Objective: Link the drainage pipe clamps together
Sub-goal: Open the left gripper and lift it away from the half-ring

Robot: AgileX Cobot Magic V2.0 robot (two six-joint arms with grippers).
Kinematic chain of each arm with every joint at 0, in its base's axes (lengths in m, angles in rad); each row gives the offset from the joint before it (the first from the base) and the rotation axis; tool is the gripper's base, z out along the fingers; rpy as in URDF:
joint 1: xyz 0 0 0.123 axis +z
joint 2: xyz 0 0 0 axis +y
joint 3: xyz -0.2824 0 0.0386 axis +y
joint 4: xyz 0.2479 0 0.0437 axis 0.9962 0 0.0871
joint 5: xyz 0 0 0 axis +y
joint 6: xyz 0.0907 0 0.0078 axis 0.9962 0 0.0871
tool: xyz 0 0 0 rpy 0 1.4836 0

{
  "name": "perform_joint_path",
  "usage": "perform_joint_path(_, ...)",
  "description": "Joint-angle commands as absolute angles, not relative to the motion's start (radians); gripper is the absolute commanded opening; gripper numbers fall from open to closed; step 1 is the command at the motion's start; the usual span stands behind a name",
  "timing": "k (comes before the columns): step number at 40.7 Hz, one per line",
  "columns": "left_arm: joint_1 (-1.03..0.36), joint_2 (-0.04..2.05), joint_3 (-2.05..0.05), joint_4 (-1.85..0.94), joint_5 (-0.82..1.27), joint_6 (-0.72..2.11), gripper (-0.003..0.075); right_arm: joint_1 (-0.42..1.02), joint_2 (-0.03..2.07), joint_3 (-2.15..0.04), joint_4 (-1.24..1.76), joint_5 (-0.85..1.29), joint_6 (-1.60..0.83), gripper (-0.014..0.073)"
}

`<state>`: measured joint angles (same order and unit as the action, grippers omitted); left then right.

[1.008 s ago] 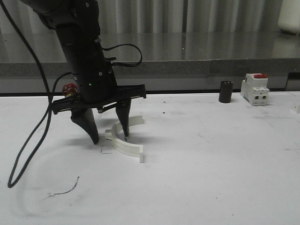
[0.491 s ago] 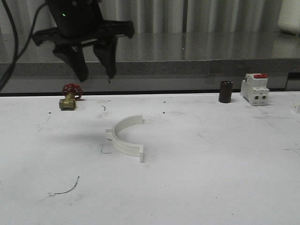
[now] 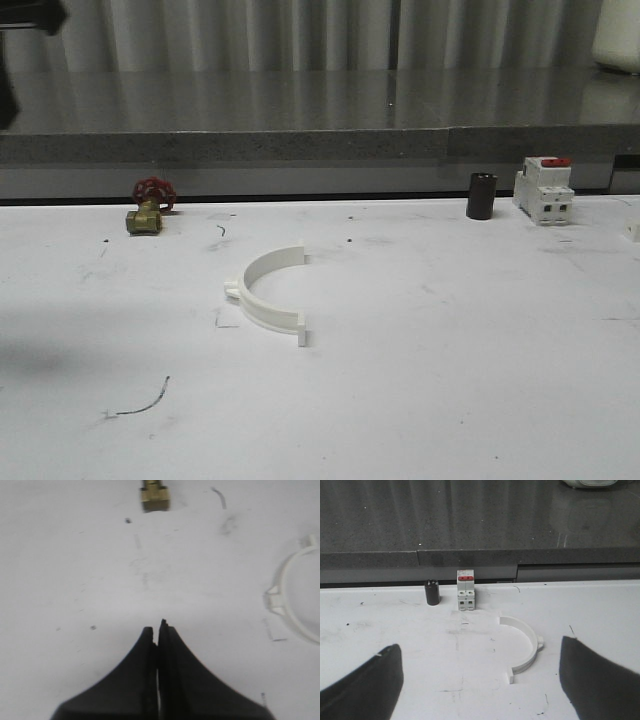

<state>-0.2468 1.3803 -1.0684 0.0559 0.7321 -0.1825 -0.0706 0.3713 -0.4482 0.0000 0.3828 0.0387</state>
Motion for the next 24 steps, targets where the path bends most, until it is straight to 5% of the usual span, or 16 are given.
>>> perform_joint_path(1,-0.184,1.235,-0.956,0.069,0.613,-0.144,-0.002,-0.07,0.384,-0.481,-0.006,0.312,0.033,0.0651)
perform_joint_path(24,-0.176,0.476,-0.461,0.191,0.246,-0.112,-0.002,-0.07,0.384,-0.481,-0.006,0.312,0.033,0.0651)
